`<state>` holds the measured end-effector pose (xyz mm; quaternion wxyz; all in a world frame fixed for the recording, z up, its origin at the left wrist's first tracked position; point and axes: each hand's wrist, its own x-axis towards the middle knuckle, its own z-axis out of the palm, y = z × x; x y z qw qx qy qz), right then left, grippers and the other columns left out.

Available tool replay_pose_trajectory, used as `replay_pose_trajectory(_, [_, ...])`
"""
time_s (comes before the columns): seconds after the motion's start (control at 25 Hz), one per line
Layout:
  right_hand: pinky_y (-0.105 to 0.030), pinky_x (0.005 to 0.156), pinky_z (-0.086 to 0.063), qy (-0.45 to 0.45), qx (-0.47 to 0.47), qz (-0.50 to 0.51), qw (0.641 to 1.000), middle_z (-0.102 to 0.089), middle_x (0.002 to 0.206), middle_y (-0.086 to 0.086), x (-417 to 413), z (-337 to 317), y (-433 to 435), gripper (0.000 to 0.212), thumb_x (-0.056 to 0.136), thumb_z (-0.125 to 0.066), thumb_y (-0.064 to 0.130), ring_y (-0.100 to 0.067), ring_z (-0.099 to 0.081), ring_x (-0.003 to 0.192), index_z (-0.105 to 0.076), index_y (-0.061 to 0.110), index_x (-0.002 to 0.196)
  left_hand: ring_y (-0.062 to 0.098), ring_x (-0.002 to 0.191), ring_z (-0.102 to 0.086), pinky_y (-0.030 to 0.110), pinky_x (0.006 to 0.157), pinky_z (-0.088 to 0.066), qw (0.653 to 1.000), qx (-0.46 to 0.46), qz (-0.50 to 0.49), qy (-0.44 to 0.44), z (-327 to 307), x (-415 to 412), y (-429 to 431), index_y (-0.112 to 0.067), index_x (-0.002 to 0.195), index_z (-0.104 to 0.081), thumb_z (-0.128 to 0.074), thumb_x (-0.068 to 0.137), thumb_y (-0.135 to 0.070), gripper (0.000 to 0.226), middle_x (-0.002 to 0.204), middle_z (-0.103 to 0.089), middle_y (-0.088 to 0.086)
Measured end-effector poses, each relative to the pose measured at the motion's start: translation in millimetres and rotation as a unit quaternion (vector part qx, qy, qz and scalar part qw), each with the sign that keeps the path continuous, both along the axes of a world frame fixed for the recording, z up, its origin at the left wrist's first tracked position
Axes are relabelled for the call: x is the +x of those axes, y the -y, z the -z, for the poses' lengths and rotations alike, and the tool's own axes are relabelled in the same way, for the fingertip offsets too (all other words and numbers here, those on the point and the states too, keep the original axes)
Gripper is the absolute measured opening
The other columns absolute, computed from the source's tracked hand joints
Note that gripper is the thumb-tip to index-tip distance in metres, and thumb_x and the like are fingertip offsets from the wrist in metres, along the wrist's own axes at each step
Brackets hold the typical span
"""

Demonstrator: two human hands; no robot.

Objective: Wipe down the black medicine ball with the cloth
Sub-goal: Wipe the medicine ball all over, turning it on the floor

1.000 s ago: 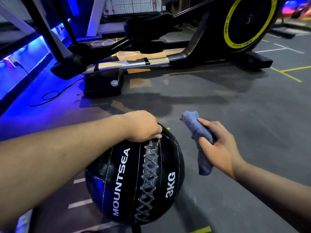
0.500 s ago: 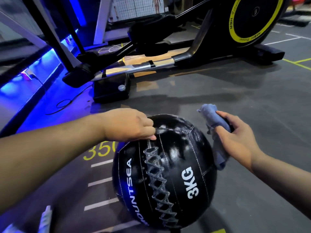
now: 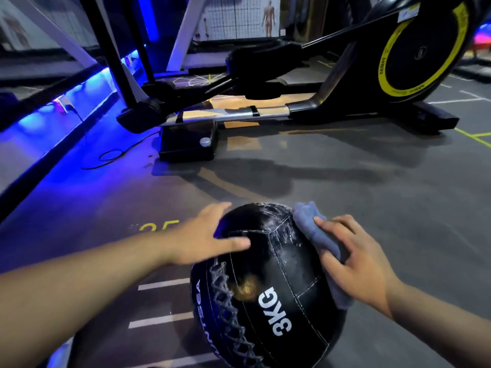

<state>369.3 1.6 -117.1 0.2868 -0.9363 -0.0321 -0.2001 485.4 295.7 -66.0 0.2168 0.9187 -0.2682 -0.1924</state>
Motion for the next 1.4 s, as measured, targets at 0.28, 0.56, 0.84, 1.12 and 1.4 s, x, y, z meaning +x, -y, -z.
replay_pose_trajectory(0.28, [-0.035,0.087,-0.050,0.153,-0.285,-0.302,0.897,-0.051,0.123,-0.013,-27.2,0.1,-11.0,0.046,0.087,-0.055,0.043,-0.033,-0.060,0.095,-0.057,0.025,0.129,0.017,0.149,-0.004,0.033,0.122,-0.010,0.975,0.111,0.108,0.161,34.5,-37.1,-14.3,-0.020,0.156,0.000,-0.045,0.050,-0.100,0.140,0.163,-0.004,-0.001])
replay_pose_trajectory(0.56, [-0.037,0.112,-0.032,0.096,-0.196,-0.275,0.936,-0.053,0.140,-0.009,12.8,-14.3,-30.7,0.041,0.091,-0.057,0.031,-0.025,-0.046,0.133,-0.061,0.020,0.130,0.013,0.147,-0.005,0.036,0.121,-0.011,0.972,0.102,0.096,0.186,46.4,-48.7,-18.9,-0.025,0.156,0.002,-0.041,0.053,-0.100,0.135,0.162,-0.004,-0.005])
replay_pose_trajectory(0.84, [-0.018,0.097,-0.039,-0.177,0.028,-0.021,0.984,-0.067,0.119,0.014,91.5,-19.1,-4.9,0.034,0.088,-0.059,0.033,-0.008,-0.059,0.113,-0.062,0.039,0.121,0.014,0.147,-0.010,0.035,0.117,-0.009,0.971,0.057,0.122,0.197,41.6,-56.8,8.3,-0.030,0.156,-0.005,-0.046,0.054,-0.098,0.129,0.163,-0.007,-0.006])
replay_pose_trajectory(1.12, [-0.030,0.111,-0.035,0.053,-0.089,-0.180,0.978,-0.058,0.134,0.000,18.7,-9.5,-23.1,0.033,0.095,-0.053,0.030,-0.014,-0.050,0.130,-0.065,0.023,0.124,0.002,0.143,-0.006,0.030,0.119,-0.009,0.984,0.039,0.077,0.156,40.9,-53.0,2.6,-0.037,0.150,-0.005,-0.059,0.041,-0.094,0.135,0.158,-0.007,-0.021])
replay_pose_trajectory(1.4, [-0.039,0.116,-0.027,0.082,-0.345,-0.376,0.856,-0.035,0.154,-0.007,-27.1,-12.0,-41.9,0.044,0.104,-0.025,0.026,-0.026,-0.024,0.146,-0.047,0.021,0.141,0.000,0.141,-0.016,0.032,0.117,-0.021,0.989,0.013,0.079,0.126,47.8,-49.1,-12.4,-0.031,0.152,-0.013,-0.074,0.041,-0.077,0.135,0.150,-0.017,-0.022])
